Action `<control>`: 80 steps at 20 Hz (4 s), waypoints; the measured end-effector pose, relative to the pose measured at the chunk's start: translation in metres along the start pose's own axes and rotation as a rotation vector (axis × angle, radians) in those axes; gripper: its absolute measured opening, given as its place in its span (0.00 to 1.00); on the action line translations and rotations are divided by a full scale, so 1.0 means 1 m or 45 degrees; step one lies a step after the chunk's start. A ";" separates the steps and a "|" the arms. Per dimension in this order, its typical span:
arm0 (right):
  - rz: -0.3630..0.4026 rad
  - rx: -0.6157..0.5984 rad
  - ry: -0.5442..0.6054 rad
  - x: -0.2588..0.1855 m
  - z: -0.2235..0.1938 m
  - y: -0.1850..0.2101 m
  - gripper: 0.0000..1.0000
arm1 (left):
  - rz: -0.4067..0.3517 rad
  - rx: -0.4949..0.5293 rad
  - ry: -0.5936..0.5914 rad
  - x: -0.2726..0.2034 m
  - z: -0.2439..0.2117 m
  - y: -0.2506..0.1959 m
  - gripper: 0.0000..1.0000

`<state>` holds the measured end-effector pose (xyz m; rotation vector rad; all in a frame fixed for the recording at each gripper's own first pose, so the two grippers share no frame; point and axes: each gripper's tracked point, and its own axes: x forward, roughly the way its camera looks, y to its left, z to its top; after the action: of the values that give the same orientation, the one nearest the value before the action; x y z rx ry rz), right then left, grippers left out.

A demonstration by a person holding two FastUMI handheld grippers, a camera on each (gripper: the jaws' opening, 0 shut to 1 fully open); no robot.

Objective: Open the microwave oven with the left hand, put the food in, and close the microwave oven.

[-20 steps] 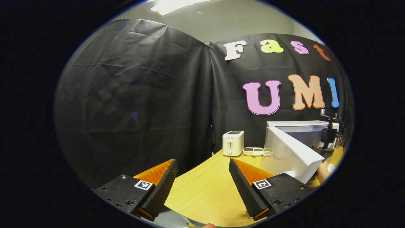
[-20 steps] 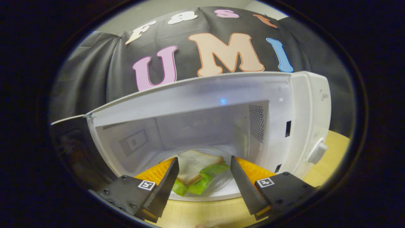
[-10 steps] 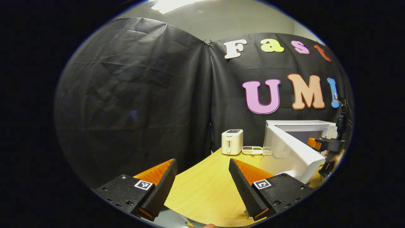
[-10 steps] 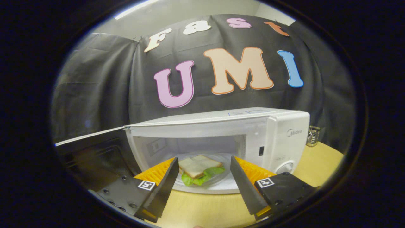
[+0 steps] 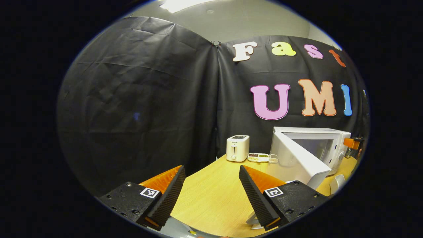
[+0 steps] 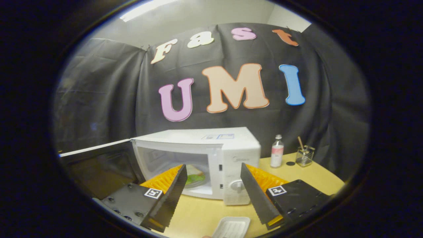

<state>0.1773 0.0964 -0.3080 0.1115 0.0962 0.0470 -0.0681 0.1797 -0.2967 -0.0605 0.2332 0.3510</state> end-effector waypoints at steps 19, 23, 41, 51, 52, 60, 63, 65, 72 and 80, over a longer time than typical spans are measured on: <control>-0.152 -0.036 -0.198 0.000 0.134 -0.123 0.91 | 0.054 0.026 0.035 -0.012 0.005 -0.045 0.78; -0.133 -0.079 -0.166 0.007 0.127 -0.127 0.91 | 0.020 0.030 0.075 -0.011 -0.001 -0.071 0.46; -0.094 0.008 -0.124 0.001 0.123 -0.127 0.91 | -0.323 0.036 0.086 -0.023 -0.003 -0.239 0.01; -0.079 0.019 -0.132 -0.001 0.126 -0.131 0.91 | -0.378 0.048 0.087 -0.008 -0.010 -0.319 0.01; -0.076 0.028 -0.134 -0.001 0.127 -0.132 0.91 | -0.381 0.046 0.091 -0.005 -0.012 -0.325 0.01; -0.104 0.060 -0.134 0.000 0.126 -0.139 0.91 | -0.432 0.046 0.098 0.014 -0.022 -0.369 0.01; -0.080 0.056 -0.127 0.000 0.124 -0.131 0.91 | -0.448 0.042 0.079 0.024 -0.021 -0.385 0.01; -0.090 0.059 -0.128 0.002 0.124 -0.129 0.91 | -0.465 0.045 0.064 0.030 -0.021 -0.396 0.01; -0.064 0.061 -0.125 0.002 0.123 -0.119 0.91 | -0.460 0.048 -0.018 0.046 -0.011 -0.412 0.00; -0.055 0.109 -0.110 0.001 0.122 -0.126 0.91 | -0.480 0.015 0.057 0.060 -0.032 -0.425 0.01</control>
<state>0.1959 -0.0415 -0.2013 0.1969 0.0145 -0.0050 0.1273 -0.2014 -0.3338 -0.0989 0.2626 -0.0268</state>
